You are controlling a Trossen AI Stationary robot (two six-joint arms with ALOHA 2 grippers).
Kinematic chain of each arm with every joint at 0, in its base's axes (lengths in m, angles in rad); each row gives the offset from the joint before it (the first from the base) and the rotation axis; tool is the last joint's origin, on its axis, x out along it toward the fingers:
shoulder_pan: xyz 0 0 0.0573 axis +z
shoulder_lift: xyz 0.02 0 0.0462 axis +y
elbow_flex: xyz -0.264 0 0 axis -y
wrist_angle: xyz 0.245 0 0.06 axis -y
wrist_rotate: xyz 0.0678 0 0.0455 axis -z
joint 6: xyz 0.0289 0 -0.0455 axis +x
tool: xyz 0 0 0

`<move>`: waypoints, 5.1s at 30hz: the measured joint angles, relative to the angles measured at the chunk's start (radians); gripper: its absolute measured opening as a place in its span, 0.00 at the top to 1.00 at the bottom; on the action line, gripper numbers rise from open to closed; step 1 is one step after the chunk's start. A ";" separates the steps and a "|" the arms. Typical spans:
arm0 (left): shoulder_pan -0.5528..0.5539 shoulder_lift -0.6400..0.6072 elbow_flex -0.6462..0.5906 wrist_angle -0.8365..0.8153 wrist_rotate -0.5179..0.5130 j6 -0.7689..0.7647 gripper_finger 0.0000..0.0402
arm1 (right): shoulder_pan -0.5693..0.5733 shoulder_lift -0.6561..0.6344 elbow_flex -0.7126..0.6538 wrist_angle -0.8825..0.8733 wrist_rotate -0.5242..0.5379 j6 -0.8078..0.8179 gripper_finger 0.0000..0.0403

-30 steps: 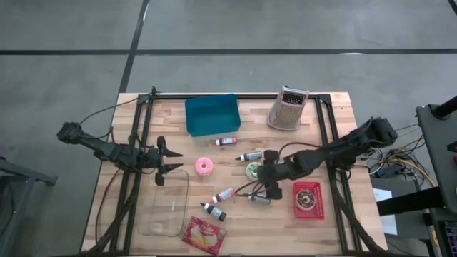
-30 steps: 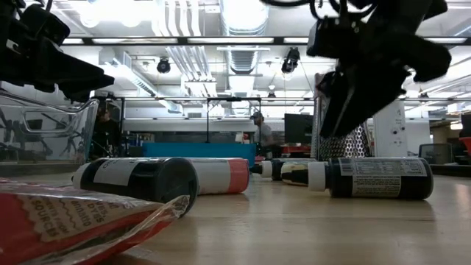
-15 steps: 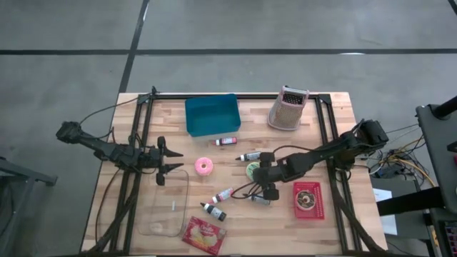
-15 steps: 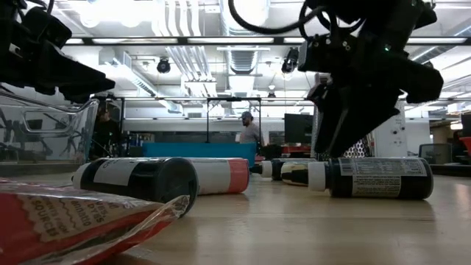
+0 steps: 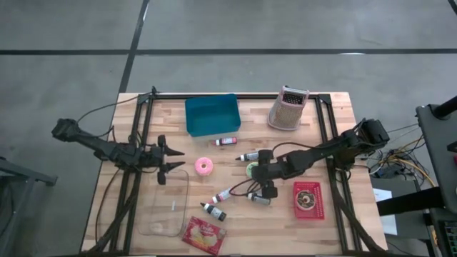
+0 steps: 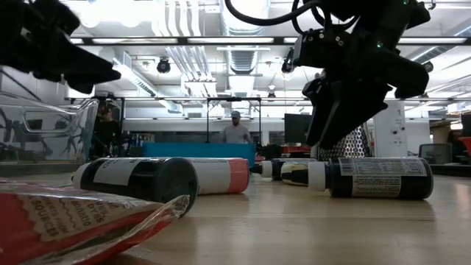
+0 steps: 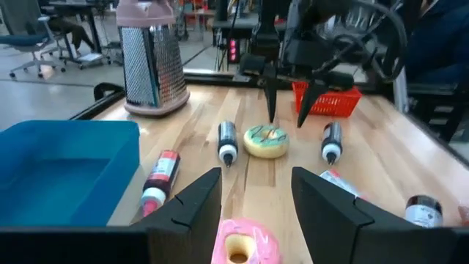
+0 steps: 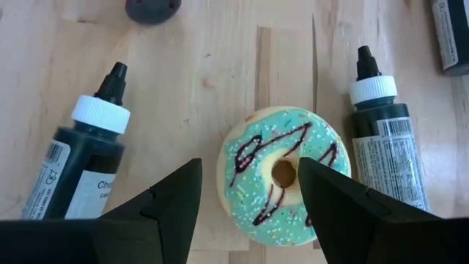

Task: Pick & Place Food Item
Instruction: Put the pink donut into the red basket

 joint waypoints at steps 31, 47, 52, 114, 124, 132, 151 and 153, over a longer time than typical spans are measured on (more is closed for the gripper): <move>0.360 1.042 0.661 -0.417 0.434 0.119 0.58 | 0.018 -0.065 -0.018 -0.128 0.008 0.006 0.44; 0.476 1.053 0.660 -0.492 0.611 0.077 0.46 | 0.018 -0.065 -0.051 -0.128 0.003 0.003 0.44; 0.476 1.059 0.660 -0.470 0.573 0.084 0.46 | 0.018 -0.067 -0.051 -0.127 0.003 0.002 0.44; 0.432 0.897 0.502 0.149 0.376 0.227 0.98 | 0.018 -0.067 -0.072 0.122 0.011 -0.026 0.44; 0.414 0.871 0.232 0.820 0.222 0.233 0.99 | 0.014 -0.067 -0.124 0.551 0.133 -0.128 0.44; 0.395 0.962 0.258 0.898 0.143 0.264 0.99 | -0.038 -0.067 -0.180 0.880 0.147 -0.156 0.44; 0.349 1.155 0.402 0.942 0.061 0.357 0.99 | -0.136 -0.067 -0.183 0.969 0.167 -0.103 0.44; 0.348 1.155 0.402 0.943 0.061 0.357 0.99 | -0.140 -0.067 -0.183 0.978 0.167 -0.103 0.44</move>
